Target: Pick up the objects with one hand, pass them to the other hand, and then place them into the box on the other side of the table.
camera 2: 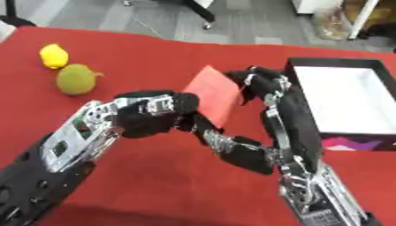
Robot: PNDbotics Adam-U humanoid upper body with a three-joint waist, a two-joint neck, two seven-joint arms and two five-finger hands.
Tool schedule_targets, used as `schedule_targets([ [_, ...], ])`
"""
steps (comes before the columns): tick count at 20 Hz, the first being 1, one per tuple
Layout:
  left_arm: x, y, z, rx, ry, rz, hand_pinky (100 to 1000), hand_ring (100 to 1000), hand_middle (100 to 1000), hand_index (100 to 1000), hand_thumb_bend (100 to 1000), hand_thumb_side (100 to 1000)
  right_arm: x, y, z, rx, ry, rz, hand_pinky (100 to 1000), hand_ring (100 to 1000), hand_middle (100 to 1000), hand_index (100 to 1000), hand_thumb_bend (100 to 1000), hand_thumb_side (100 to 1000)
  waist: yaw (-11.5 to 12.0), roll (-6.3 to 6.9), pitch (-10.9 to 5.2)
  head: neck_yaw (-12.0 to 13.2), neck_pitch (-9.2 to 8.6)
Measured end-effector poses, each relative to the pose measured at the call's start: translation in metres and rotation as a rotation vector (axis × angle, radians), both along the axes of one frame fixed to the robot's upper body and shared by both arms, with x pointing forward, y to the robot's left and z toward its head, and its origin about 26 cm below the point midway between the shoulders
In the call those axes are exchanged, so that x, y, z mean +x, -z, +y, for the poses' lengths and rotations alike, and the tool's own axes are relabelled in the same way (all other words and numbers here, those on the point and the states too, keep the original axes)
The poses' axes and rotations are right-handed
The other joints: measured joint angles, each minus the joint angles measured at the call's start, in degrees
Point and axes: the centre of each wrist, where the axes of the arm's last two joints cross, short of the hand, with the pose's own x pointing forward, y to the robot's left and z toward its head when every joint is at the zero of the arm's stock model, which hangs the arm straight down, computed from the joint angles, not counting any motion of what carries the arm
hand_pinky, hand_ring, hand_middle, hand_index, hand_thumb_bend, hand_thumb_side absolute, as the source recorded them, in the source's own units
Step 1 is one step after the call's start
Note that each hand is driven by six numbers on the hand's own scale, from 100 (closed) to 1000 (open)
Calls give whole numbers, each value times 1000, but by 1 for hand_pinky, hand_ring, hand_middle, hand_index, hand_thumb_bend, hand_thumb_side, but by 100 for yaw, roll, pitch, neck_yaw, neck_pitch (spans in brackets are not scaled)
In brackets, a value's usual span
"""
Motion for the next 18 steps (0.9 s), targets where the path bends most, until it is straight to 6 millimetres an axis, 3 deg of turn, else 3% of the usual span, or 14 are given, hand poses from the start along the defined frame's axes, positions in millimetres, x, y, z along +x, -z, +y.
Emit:
schedule_targets([
  [5,4,3,3,-8,5,-22,830,838,839,925,946,938,3,-5,-3,9,18,-14,424,408,383,532,100,228,-6,-3,0,-17,0],
  [7,6,4,6,-9,-9,-30,831,839,840,926,962,954,5,-8,-5,8,25,-26,426,409,384,532,100,231,-12,-4,0,-28,0],
  [12,12,11,21,-30,-125,-38,823,831,832,918,890,939,13,-21,-19,13,77,-69,435,415,390,535,100,240,-23,-22,0,-61,0],
  [18,17,27,54,-101,-367,-41,805,809,807,891,717,874,29,-41,-65,70,293,-76,427,414,387,532,105,221,4,-18,0,-374,0],
])
